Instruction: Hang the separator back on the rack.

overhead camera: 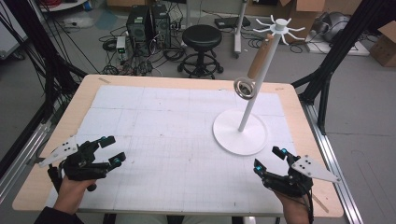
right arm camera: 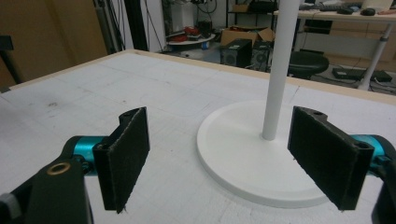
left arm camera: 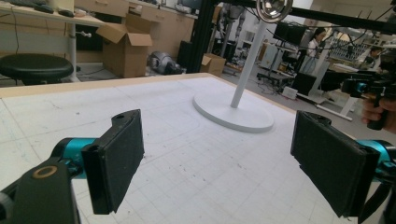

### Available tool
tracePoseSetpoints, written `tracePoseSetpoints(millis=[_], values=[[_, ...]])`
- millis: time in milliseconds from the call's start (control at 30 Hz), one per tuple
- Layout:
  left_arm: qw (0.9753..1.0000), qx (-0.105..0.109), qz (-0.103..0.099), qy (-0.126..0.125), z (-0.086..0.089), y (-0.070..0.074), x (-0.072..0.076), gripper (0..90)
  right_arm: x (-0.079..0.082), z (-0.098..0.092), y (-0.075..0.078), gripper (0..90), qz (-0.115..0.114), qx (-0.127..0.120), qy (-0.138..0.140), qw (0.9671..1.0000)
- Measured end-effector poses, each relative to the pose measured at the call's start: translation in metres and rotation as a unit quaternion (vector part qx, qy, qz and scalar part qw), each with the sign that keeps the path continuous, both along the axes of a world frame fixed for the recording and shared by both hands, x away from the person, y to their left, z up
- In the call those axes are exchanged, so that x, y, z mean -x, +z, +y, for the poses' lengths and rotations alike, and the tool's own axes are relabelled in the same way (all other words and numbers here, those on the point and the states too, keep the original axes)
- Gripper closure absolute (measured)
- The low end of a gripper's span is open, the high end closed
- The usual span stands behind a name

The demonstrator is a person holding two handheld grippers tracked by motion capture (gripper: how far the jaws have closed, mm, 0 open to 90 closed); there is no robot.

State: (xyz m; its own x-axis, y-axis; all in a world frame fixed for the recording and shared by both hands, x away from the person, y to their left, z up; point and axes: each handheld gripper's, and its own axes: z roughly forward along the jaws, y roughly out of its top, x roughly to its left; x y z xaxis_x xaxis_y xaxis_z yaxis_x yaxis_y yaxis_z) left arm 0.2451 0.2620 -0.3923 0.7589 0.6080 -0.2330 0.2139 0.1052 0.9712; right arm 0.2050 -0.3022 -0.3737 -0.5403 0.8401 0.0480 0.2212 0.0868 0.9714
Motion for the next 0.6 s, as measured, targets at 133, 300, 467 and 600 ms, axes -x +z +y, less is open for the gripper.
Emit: tracePoseSetpoints(millis=[133,300,467,600], values=[[1.0000,0.001,0.001,0.000,0.0003,-0.0007,-0.0002,17.7,-0.0006,0.0010,-0.0007,19.6,-0.002,0.004,0.001,1.0000],[1.0000,0.001,0.002,-0.001,-0.0010,-0.0009,0.0001,17.7,0.0002,0.0002,-0.0006,19.6,-0.001,0.003,0.001,1.0000],[1.0000,0.000,0.002,0.001,-0.0010,-0.0011,-0.0002,17.8,-0.0007,-0.0008,-0.0019,19.6,0.000,0.004,-0.001,1.0000],[1.0000,0.001,0.005,0.002,-0.0003,-0.0016,-0.0010,17.9,-0.0008,-0.0005,-0.0021,19.6,0.000,0.004,-0.001,1.0000]])
